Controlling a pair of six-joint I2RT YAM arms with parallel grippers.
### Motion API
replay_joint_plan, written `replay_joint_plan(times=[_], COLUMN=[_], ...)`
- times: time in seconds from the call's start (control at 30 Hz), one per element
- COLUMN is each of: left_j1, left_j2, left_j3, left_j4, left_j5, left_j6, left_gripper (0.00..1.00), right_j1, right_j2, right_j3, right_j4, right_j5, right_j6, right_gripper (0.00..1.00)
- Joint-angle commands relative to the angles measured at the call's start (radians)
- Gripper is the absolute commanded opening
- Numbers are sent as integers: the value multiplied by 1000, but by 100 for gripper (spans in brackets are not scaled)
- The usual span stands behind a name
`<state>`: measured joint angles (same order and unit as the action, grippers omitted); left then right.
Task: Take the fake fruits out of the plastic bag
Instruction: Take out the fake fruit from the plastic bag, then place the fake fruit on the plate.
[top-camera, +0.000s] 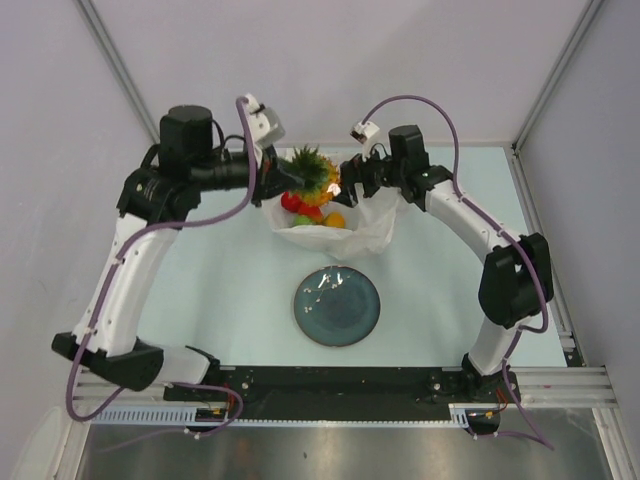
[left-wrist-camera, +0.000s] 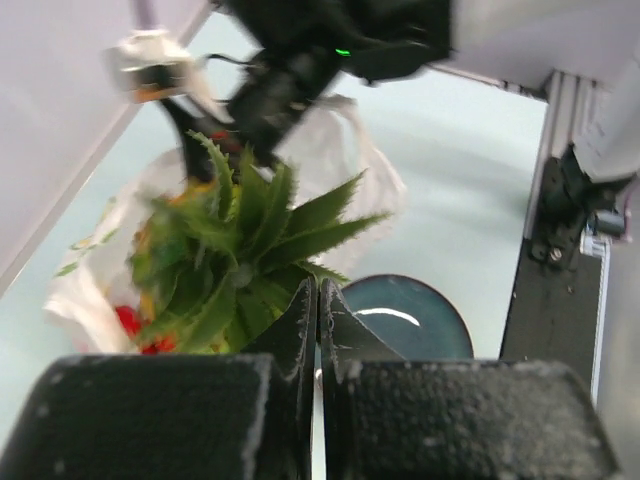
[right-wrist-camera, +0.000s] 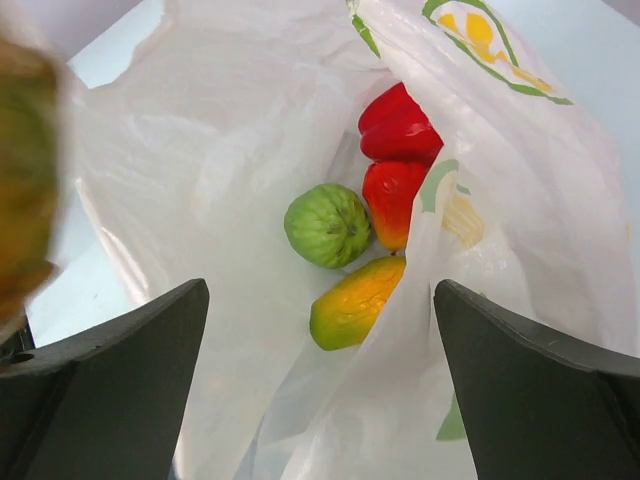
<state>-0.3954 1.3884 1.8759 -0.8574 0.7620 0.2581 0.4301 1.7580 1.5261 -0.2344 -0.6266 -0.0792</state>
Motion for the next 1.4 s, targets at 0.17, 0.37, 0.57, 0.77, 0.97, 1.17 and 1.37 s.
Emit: replay_joint_plan(times=[0.17, 0.37, 0.57, 0.77, 0.97, 1.17, 1.37], left_j1=[-149, -253, -287, -290, -301, -316, -321], left_j2=[-265, -285, -278, -213, -143, -137, -152], left_j3=[-404, -544, -685, -787, -819, -863, -891], left_j4=[50, 104, 228, 360, 446, 460, 445], left_j5=[-173, -225, -294, -291, -305, -326, -314], left_j6=[139, 165, 262, 331, 322, 342, 320], left_gripper=[0, 0, 0, 0, 0, 0, 0], right_j1=[-24, -63, -63, -62, -62, -62, -57], right_j2=[57, 77, 89, 83, 67, 73, 86], right_j3=[74, 72, 71, 60, 34, 26, 28], right_j4=[21, 7, 26, 24, 30, 44, 55], right_j5=[1, -12, 7, 39, 62, 65, 67], right_j6=[55, 64, 62, 42, 27, 36, 42], right_gripper=[100, 100, 100, 100, 100, 100, 100])
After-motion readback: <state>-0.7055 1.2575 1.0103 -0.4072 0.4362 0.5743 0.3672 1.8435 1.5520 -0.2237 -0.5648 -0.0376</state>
